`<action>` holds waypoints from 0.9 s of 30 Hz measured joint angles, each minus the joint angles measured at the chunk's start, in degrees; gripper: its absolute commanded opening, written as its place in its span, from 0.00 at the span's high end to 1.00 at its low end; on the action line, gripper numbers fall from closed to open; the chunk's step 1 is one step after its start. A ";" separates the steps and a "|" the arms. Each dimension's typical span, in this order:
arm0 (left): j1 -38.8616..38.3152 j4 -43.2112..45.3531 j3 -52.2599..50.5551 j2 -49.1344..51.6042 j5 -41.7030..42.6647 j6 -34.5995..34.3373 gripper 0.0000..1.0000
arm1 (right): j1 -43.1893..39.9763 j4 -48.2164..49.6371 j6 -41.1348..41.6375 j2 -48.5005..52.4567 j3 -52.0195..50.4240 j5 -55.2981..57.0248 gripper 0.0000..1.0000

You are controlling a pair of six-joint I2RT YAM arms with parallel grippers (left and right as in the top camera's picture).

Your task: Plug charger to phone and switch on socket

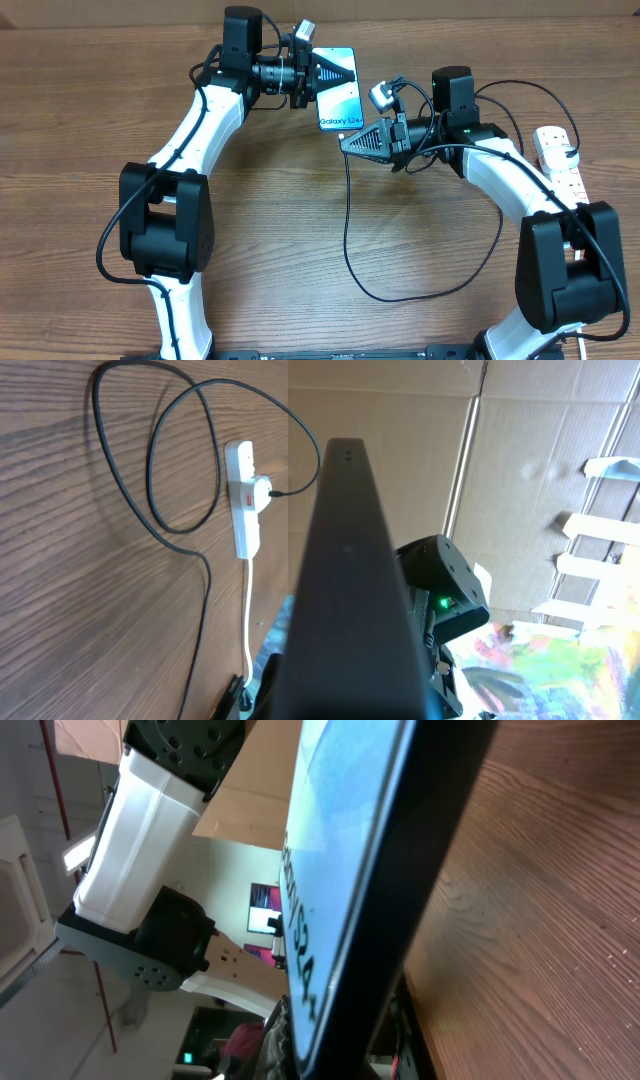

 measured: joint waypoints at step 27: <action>0.02 0.02 0.00 0.00 0.83 0.63 0.96 | 0.00 4.02 2.86 0.00 0.00 0.24 0.96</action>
